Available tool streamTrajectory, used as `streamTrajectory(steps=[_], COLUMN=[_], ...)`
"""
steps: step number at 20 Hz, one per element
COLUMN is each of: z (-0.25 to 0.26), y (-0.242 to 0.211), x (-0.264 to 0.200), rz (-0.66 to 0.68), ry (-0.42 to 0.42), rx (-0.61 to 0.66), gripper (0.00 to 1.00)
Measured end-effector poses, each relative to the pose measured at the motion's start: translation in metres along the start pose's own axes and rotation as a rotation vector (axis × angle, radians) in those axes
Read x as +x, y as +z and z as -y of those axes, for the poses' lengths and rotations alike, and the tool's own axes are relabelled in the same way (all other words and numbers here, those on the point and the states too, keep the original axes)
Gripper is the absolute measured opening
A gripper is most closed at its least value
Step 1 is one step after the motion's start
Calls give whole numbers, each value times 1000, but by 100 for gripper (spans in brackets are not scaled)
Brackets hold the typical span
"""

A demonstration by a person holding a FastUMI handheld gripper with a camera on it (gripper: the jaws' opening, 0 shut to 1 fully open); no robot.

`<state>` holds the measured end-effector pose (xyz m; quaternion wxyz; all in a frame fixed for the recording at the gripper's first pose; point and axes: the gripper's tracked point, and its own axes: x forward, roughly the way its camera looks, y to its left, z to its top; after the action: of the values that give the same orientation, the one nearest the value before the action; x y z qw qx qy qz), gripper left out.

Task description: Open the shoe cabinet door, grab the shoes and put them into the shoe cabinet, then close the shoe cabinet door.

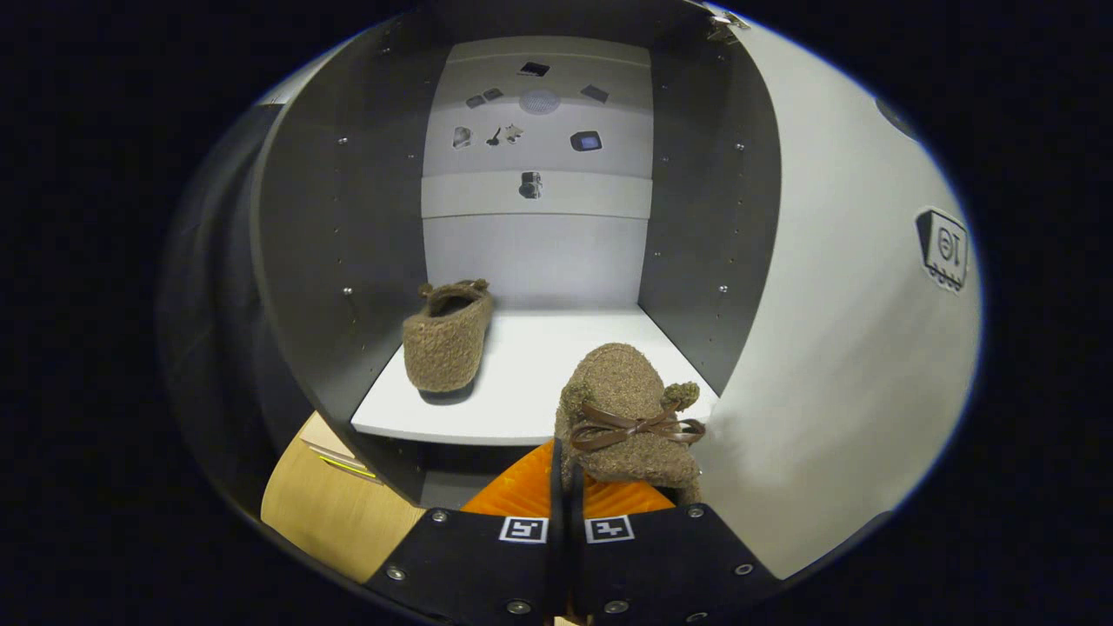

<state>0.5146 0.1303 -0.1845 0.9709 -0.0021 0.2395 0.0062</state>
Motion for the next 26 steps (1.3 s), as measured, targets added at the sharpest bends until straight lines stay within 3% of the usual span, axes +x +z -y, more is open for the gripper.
streamTrajectory(steps=[15, 26], z=[-21, -35], y=[59, 78], x=[130, 185], rz=[-69, -71], ry=[86, 128], rx=[-123, -92], gripper=[1, 2])
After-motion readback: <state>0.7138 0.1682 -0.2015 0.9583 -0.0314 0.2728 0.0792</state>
